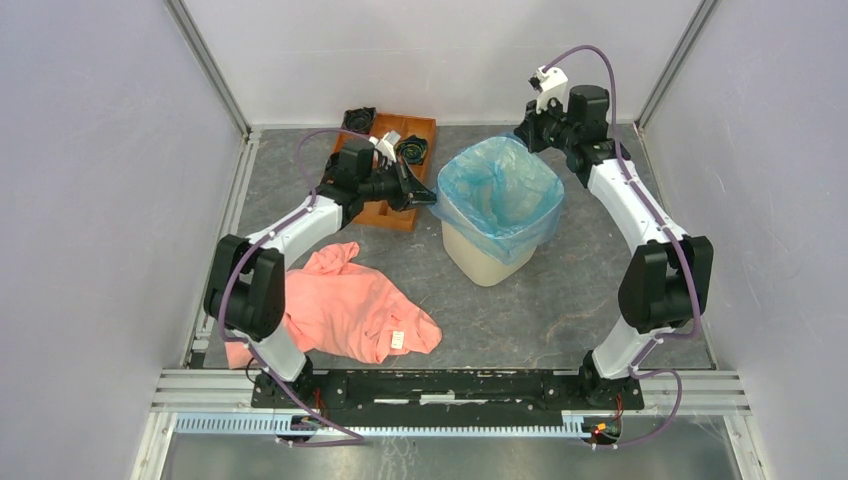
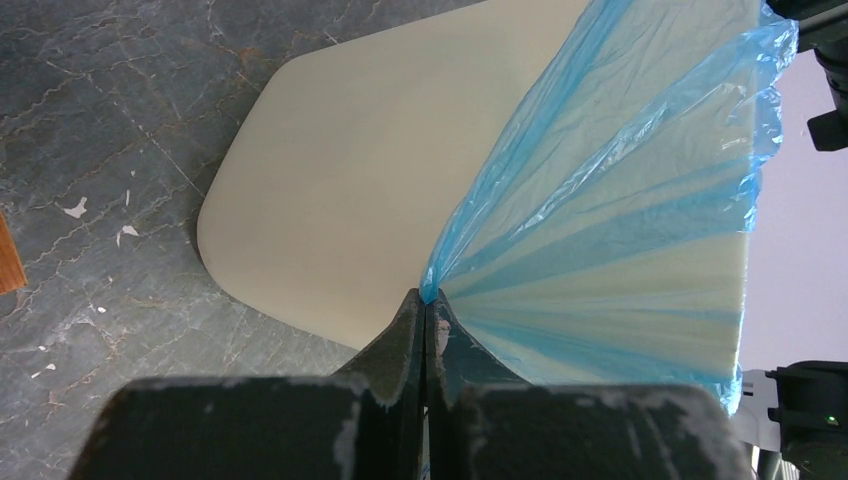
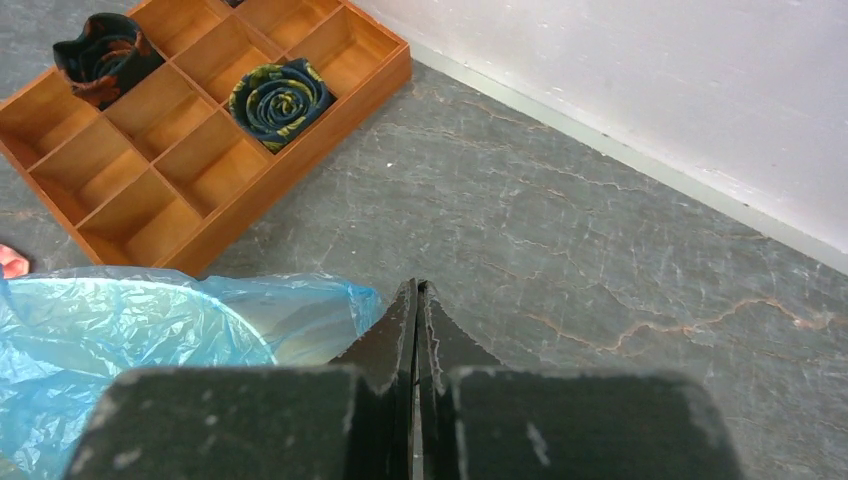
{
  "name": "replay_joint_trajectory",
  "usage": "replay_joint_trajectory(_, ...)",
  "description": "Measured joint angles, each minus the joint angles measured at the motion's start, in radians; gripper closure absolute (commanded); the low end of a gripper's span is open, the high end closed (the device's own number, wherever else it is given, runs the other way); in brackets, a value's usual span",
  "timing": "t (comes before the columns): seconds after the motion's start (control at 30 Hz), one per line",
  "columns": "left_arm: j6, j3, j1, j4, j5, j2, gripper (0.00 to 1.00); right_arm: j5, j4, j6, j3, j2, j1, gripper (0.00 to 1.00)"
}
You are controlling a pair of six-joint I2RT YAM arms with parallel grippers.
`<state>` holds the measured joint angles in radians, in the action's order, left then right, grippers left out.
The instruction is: Put the trash bags into the trash bin
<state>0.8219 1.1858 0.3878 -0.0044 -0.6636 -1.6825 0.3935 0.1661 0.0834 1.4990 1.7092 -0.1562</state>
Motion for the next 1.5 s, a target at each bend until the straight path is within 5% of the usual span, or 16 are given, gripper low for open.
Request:
replay_joint_trajectory(0.2,0.000,-0.032,0.002,0.021,0.006,-0.002,0.98,-0.017,0.035,-0.018,0.006,-0.008,0.005,0.96)
replay_joint_trajectory(0.33,-0.001,-0.055,0.014,0.011,0.027,-0.001,0.98,-0.070,0.145,-0.016,0.041,-0.017,0.006,0.60)
replay_joint_trajectory(0.43,-0.023,-0.056,0.027,-0.013,0.059,0.008,0.98,-0.177,0.227,-0.011,0.059,-0.049,0.007,0.43)
replay_joint_trajectory(0.63,-0.083,-0.056,0.045,-0.066,0.129,0.042,0.98,-0.436,0.297,-0.049,-0.014,-0.283,0.011,0.15)
replay_joint_trajectory(0.73,-0.100,-0.055,0.046,-0.095,0.147,0.060,0.98,-0.476,0.204,-0.117,-0.247,-0.555,0.027,0.07)
replay_joint_trajectory(0.93,-0.122,-0.055,0.046,-0.132,0.161,0.087,0.98,-0.350,0.071,-0.285,-0.636,-0.932,0.149,0.09)
replay_joint_trajectory(1.2,-0.124,-0.055,0.046,-0.137,0.145,0.092,0.98,0.091,-0.240,-0.542,-1.042,-0.988,0.461,0.19)
replay_joint_trajectory(1.5,-0.124,-0.055,0.046,-0.137,0.119,0.092,0.98,0.344,-0.494,-0.733,-1.177,-1.013,0.477,0.20)
